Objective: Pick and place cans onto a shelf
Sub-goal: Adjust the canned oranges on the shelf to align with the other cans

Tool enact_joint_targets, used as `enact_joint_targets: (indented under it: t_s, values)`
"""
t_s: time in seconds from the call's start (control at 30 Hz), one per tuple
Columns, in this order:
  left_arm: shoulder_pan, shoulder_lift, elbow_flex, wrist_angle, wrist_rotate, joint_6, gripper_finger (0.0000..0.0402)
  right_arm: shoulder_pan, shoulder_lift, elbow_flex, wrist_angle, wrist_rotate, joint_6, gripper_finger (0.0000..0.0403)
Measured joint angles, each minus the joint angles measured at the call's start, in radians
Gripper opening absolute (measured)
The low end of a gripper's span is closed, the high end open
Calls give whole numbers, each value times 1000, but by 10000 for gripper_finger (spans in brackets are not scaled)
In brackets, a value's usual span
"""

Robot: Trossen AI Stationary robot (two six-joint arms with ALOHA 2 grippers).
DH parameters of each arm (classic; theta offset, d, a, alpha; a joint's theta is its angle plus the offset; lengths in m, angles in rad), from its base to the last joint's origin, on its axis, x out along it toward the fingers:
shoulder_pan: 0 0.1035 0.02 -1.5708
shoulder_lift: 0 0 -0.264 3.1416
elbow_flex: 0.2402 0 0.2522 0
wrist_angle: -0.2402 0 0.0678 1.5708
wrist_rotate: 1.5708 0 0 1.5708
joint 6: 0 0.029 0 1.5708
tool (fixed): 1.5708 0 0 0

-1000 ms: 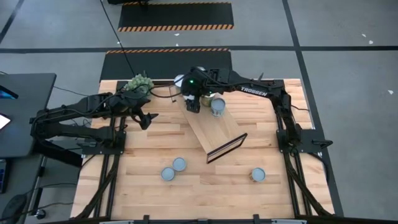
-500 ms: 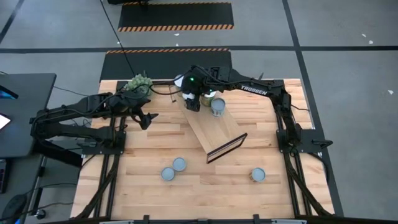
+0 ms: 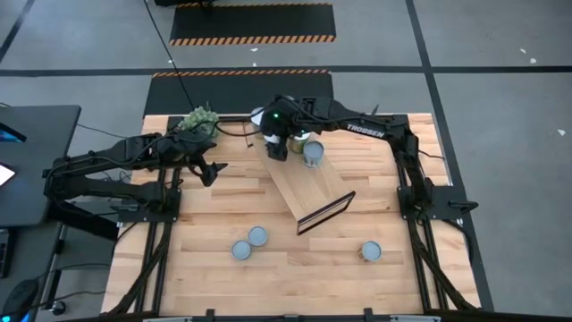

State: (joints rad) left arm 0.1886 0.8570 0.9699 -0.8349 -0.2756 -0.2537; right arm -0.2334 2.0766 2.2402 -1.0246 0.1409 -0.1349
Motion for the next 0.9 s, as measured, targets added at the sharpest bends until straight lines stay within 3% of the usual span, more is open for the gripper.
enact_joint_targets:
  t_s: [0.63,0.9]
  values:
    - [0,0,0,2,0,3,377,25,18,0,8,229,64,380]
    - [0,0,0,4,0,0,377,44,8,0,30,201,59,380]
